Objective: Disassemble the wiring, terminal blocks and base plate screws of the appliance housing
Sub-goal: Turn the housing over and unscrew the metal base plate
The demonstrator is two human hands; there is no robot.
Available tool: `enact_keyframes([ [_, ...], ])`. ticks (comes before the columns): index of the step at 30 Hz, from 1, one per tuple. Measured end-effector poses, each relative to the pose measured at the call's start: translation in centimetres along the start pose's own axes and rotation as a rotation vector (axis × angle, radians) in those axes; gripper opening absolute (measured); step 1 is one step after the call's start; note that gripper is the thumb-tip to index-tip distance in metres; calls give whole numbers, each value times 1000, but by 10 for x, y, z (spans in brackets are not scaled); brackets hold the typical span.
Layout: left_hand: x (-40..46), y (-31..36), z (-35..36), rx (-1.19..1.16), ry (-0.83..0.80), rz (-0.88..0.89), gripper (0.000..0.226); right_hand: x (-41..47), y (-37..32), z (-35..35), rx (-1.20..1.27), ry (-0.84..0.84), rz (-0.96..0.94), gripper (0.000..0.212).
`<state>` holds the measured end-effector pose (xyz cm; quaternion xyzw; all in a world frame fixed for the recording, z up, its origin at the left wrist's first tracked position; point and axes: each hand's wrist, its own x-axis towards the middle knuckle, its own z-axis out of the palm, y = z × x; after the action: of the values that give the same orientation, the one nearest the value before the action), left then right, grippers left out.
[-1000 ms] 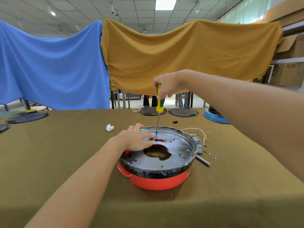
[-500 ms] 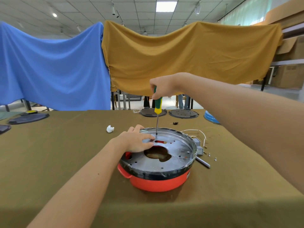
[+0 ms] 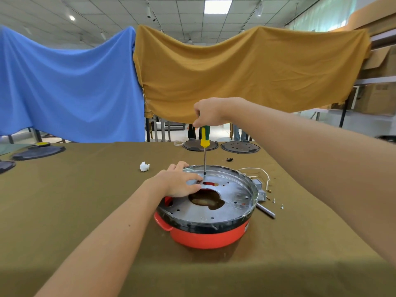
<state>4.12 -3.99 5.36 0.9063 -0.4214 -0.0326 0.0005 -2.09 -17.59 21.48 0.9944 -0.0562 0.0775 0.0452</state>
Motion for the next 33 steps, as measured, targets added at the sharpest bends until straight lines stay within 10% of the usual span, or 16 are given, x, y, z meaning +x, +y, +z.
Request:
enact_keyframes([
  [6, 2, -1, 1, 14, 6, 4, 47, -5, 8, -3, 465, -95, -13, 24],
  [13, 2, 0, 0, 12, -2, 7, 48, -2, 11, 5, -132, 80, 97, 46],
  [16, 1, 0, -1, 9, -3, 5, 47, -5, 16, -1, 178, -59, 41, 14],
  [22, 1, 0, -1, 6, -6, 4, 47, -12, 20, -2, 508, -101, 35, 21],
  [27, 1, 0, -2, 8, -1, 3, 47, -8, 17, 1, -91, 33, 147, 58],
  [33, 1, 0, -1, 12, 2, 0, 46, -10, 16, -7, 211, -123, -30, 18],
])
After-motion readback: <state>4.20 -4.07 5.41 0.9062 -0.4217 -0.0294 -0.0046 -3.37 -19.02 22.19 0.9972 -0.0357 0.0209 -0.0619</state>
